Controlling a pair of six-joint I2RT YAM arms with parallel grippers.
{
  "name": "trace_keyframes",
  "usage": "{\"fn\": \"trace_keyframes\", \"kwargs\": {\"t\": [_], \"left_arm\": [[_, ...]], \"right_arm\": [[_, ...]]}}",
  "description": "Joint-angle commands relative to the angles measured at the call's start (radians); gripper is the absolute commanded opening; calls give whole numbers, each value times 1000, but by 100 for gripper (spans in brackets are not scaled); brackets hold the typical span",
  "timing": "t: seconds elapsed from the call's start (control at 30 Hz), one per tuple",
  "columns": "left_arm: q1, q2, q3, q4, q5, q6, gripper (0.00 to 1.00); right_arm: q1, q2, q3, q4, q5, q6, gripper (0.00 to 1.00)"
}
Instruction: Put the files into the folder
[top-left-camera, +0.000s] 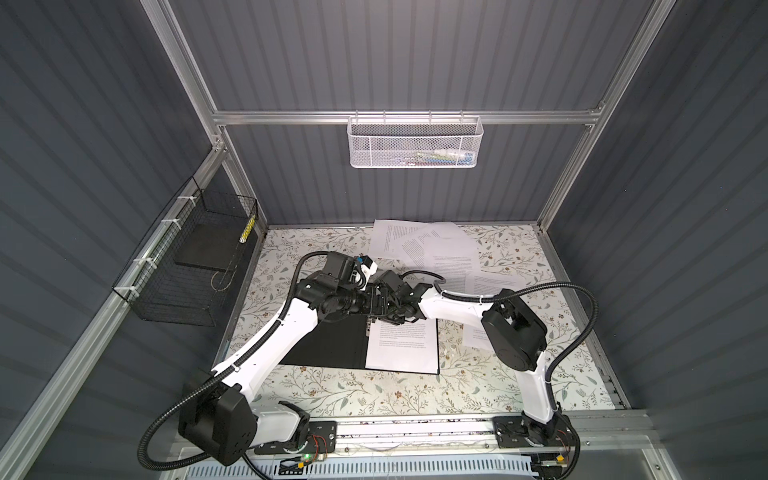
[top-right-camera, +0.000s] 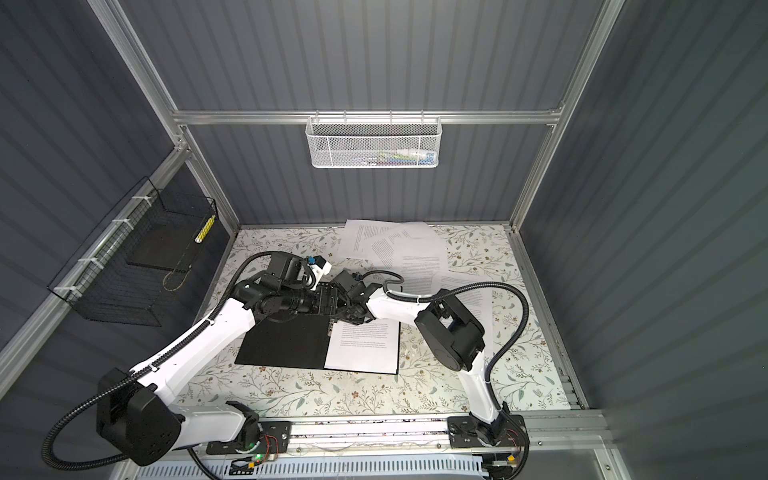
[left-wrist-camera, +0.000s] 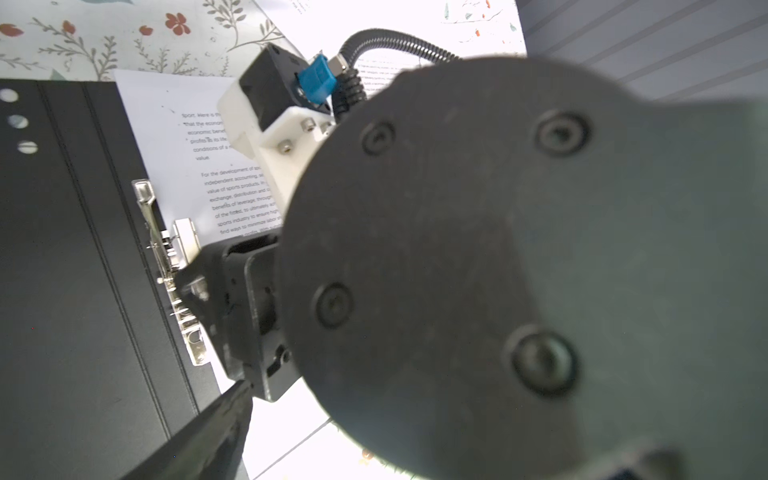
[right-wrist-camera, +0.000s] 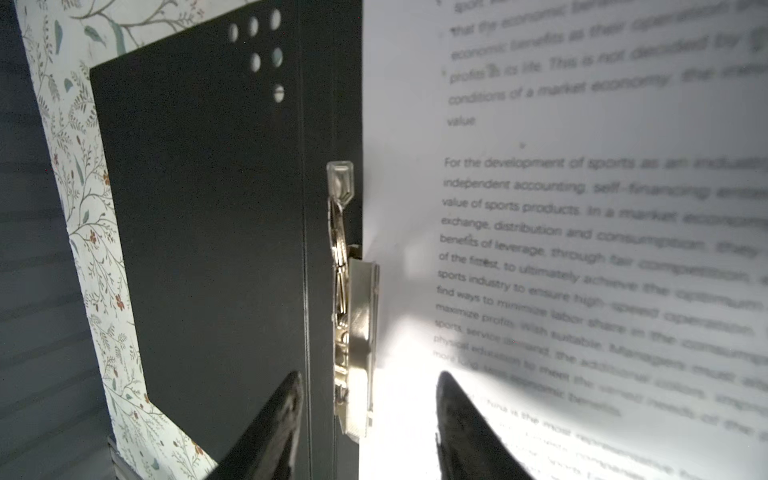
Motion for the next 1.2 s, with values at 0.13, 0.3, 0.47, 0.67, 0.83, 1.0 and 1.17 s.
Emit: {"fn": "trace_keyframes", "kwargs": {"t": [0.13,0.3,0.47,0.67,0.83,1.0,1.17], "left_arm": [[16,-35,-12,133,105,-48,100],[52,-69,-88,256,159,-147,100],[54,-33,-30,206,232,-131,100],[-17,22,19,208,203,-135,100],[-217,181,109,225,122,-176,100],[-369,444,300,217,64,-182,100],[-460,763,642,128,46,-166,100]], "right_arm": [[64,-55,10,1,67,-28,57],[54,-204,-59,-41,186,-98,68],[-29,-437,-264,-69,189,-147,80],[-249,-783,-536,-188,181,-218,99],[-549,-1045,-718,-142,58,-295,99],[-798,-1092,-746,-108,-80,-366,99],[-980,-1058,-773,-21,-188,-351,99]]}}
